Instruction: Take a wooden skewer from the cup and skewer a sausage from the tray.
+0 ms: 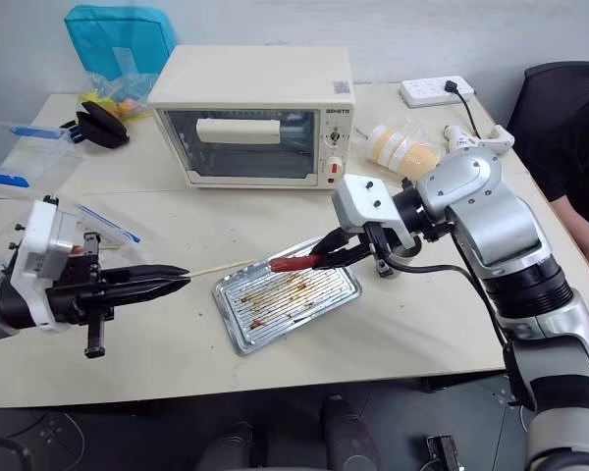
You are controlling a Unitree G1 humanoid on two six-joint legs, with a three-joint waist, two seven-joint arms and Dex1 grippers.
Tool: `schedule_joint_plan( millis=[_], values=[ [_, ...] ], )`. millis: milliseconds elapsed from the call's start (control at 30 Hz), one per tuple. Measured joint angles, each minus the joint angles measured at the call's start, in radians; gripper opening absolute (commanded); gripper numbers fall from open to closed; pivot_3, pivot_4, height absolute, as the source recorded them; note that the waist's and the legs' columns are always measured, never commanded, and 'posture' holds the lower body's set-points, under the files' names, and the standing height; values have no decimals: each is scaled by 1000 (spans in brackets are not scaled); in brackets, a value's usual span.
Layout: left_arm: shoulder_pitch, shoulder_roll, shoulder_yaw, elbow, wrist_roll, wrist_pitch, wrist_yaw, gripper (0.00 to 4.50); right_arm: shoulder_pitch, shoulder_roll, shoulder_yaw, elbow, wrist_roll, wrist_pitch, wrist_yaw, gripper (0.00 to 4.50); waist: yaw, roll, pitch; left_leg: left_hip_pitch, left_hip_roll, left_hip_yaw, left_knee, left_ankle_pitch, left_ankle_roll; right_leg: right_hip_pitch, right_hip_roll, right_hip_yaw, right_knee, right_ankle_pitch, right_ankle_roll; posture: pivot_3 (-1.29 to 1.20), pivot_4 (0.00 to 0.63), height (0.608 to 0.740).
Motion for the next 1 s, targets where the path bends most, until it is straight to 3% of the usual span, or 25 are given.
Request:
schedule_joint_plan(
  millis=[1000],
  values=[
    [-28, -1, -55, 9, 3, 6, -15, 0, -6, 81, 8, 79, -80, -24, -13, 663, 0, 0, 0, 0, 0, 0, 0, 0, 0, 0, 0, 0, 1, 0, 0, 0, 150, 740]
  ],
)
